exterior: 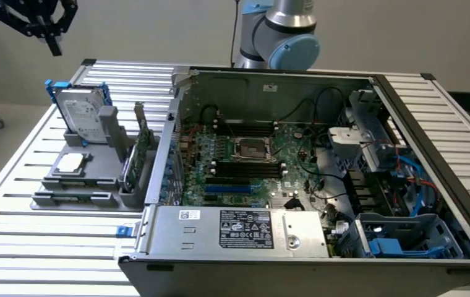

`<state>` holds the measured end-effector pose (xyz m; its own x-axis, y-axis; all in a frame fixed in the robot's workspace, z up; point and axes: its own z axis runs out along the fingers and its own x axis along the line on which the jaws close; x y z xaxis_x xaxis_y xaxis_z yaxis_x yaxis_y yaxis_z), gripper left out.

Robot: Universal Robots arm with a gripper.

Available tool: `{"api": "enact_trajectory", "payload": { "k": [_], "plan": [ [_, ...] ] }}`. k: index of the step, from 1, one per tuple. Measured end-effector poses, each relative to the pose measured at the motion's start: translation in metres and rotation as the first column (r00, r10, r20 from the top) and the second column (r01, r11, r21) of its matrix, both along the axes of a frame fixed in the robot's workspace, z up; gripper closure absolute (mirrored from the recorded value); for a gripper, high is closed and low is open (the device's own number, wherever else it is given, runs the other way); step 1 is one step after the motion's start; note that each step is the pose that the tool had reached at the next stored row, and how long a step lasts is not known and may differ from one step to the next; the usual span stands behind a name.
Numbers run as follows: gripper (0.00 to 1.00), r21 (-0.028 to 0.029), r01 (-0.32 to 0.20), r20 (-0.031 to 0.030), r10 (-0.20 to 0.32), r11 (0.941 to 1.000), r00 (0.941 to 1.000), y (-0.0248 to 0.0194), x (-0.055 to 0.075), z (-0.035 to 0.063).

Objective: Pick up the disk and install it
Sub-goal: 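Pick up the disk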

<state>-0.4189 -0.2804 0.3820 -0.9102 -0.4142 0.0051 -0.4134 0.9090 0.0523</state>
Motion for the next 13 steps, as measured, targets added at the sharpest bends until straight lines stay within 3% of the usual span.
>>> {"api": "enact_trajectory", "payload": {
  "k": [6, 13],
  "plan": [
    [0.89, -0.0001, -0.108, 0.0, 0.108, 0.9941, 0.9941, 0.0, 0.0, -0.0001],
    [0.89, -0.0013, -0.232, -0.0002, 0.232, 0.9728, 0.9728, 0.0, -0.0001, -0.0005]
  ]
}}
